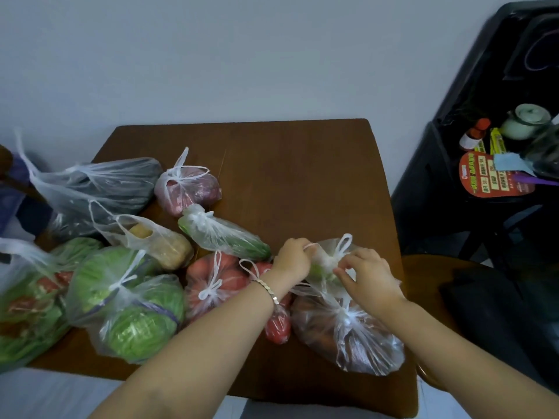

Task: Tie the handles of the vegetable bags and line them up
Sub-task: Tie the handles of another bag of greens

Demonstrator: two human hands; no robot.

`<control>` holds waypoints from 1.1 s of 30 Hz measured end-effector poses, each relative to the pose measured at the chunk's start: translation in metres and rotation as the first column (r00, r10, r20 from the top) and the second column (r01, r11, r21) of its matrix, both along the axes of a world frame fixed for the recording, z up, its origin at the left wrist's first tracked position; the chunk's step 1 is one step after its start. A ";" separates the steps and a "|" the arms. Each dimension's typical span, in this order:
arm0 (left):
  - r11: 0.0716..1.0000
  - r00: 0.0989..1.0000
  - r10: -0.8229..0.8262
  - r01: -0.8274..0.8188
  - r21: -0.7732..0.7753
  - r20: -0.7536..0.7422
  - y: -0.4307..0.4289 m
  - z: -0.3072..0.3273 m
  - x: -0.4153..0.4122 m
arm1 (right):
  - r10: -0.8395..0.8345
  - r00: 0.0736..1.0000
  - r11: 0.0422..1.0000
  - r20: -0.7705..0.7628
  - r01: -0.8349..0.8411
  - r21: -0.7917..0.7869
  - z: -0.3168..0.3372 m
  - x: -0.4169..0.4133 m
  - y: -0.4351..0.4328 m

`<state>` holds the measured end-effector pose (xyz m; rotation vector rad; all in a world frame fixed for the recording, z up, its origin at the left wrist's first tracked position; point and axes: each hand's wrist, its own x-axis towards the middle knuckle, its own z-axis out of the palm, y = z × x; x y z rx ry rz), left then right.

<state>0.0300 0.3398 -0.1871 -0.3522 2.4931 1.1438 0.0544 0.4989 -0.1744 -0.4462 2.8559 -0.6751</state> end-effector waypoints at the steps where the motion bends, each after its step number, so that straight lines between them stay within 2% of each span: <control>1: 1.000 1.000 -0.008 0.007 -0.029 -0.017 -0.011 0.004 0.001 | -0.021 1.000 0.999 -0.012 0.021 -0.033 0.003 -0.001 -0.004; 4: 0.993 0.996 0.073 -0.077 -0.085 -0.056 -0.054 0.022 0.008 | -0.010 0.994 0.978 -0.106 -0.012 -0.206 0.015 -0.003 -0.032; 6: 0.989 0.992 0.108 -0.114 -0.094 -0.066 -0.089 0.030 0.014 | 0.061 0.986 0.963 -0.157 -0.100 -0.250 0.023 -0.008 -0.058; 10: 0.961 0.987 0.146 -0.159 -0.227 -0.074 -0.171 0.039 0.029 | 0.244 0.965 0.958 0.090 -0.226 -0.175 0.036 -0.014 -0.133; 15: 0.892 0.960 0.162 -0.241 -0.382 -0.227 -0.261 0.046 0.031 | 0.366 0.918 0.926 0.154 -0.343 -0.159 0.032 -0.017 -0.235; 17: 0.871 0.941 0.148 -0.269 -0.410 -0.304 -0.301 0.045 0.029 | 0.322 0.930 0.940 0.174 -0.294 -0.171 0.029 -0.016 -0.282; 20: 0.779 0.888 0.086 -0.342 -0.525 -0.451 -0.345 0.043 0.026 | 0.203 0.969 0.966 0.144 -0.174 -0.190 0.024 -0.016 -0.342; 21: 0.766 0.884 0.089 -0.355 -0.535 -0.459 -0.359 0.041 0.025 | 0.161 0.978 0.977 0.132 -0.139 -0.161 0.022 -0.017 -0.363; 23: 0.760 0.908 0.154 -0.360 -0.540 -0.389 -0.383 0.039 0.019 | 0.098 0.987 0.995 0.129 -0.094 -0.034 0.015 -0.018 -0.397; 25: 0.788 0.947 0.162 -0.294 -0.540 -0.278 -0.408 0.036 0.009 | 0.050 0.991 0.990 0.123 -0.065 0.124 0.009 -0.020 -0.429; 27: 0.879 0.963 0.132 -0.224 -0.420 -0.236 -0.424 0.035 0.001 | 0.022 0.988 0.972 0.150 -0.056 0.227 0.004 -0.022 -0.446; 29: 0.962 0.965 0.149 -0.192 -0.195 -0.215 -0.433 0.038 -0.002 | 0.002 0.980 0.976 0.201 -0.046 0.214 0.002 -0.023 -0.451; 31: 0.976 0.954 0.217 -0.216 0.028 -0.207 -0.438 0.045 -0.006 | -0.042 0.979 0.999 0.199 0.039 0.023 0.005 -0.022 -0.453; 33: 0.938 0.933 0.307 -0.264 0.224 -0.189 -0.437 0.052 -0.007 | -0.125 0.988 0.957 0.090 0.144 -0.250 0.015 -0.019 -0.447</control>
